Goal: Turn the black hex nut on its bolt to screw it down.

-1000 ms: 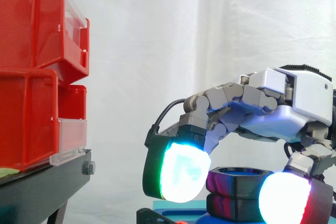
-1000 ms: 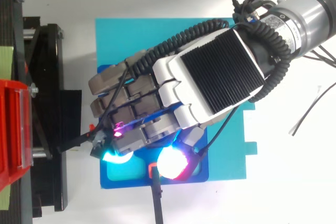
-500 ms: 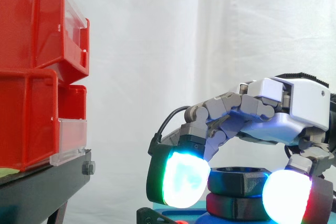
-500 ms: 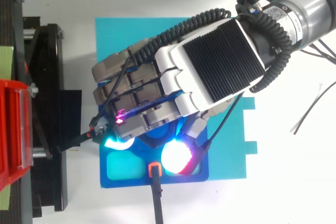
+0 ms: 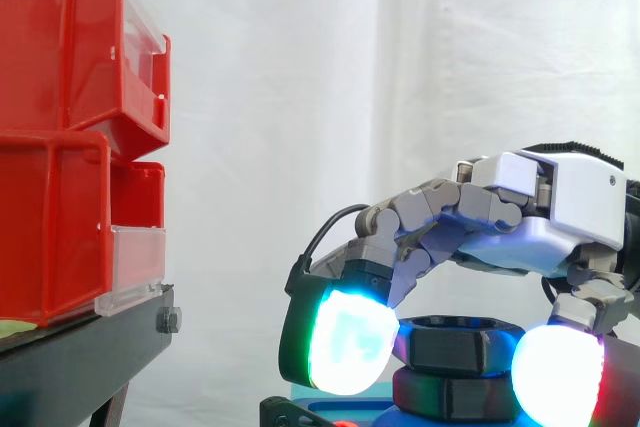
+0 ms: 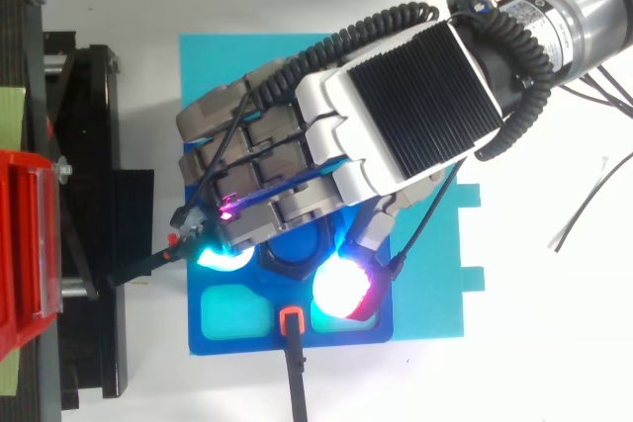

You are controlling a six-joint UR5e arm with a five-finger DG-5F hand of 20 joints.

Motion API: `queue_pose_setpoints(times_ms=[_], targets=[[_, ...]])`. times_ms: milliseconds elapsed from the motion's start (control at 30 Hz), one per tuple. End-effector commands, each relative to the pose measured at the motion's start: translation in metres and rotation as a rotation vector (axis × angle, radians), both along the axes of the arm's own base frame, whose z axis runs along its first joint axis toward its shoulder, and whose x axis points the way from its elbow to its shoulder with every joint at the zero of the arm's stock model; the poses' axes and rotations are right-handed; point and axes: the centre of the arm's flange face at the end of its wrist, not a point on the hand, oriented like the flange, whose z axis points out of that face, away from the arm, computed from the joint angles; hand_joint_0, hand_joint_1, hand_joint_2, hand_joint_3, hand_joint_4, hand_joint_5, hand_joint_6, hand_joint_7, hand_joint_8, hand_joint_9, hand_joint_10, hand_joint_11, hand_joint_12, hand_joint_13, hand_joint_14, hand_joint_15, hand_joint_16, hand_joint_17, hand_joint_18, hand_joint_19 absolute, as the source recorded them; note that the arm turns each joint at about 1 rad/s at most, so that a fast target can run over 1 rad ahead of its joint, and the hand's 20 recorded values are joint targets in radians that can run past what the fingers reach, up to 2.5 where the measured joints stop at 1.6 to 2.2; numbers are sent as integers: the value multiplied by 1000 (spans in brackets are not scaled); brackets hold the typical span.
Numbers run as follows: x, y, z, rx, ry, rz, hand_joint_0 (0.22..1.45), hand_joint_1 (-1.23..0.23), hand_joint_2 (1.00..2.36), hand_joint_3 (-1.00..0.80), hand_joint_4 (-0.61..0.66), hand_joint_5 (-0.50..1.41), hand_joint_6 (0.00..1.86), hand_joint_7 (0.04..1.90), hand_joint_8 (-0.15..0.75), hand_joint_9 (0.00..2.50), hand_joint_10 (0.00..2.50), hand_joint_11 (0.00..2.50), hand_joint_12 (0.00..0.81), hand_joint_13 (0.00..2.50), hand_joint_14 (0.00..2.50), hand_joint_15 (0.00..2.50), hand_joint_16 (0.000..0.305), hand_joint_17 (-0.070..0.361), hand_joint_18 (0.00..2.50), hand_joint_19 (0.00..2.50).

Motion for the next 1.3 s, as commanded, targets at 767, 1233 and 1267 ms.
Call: queue_pose_setpoints(times_ms=[767,1233,1267], targets=[[3,13,2,3,-11,16,360,-370,1000,-500,181,-127,501,1109,242,690,11,353,313,643,12,339,43,97,393,318],[7,35,2,20,1,39,384,-345,1000,-500,157,-129,581,1077,238,701,14,370,301,645,12,336,40,90,405,317],[7,35,2,20,4,37,385,-345,1000,-500,160,-129,583,1075,238,701,12,371,301,646,12,328,40,90,405,318]])
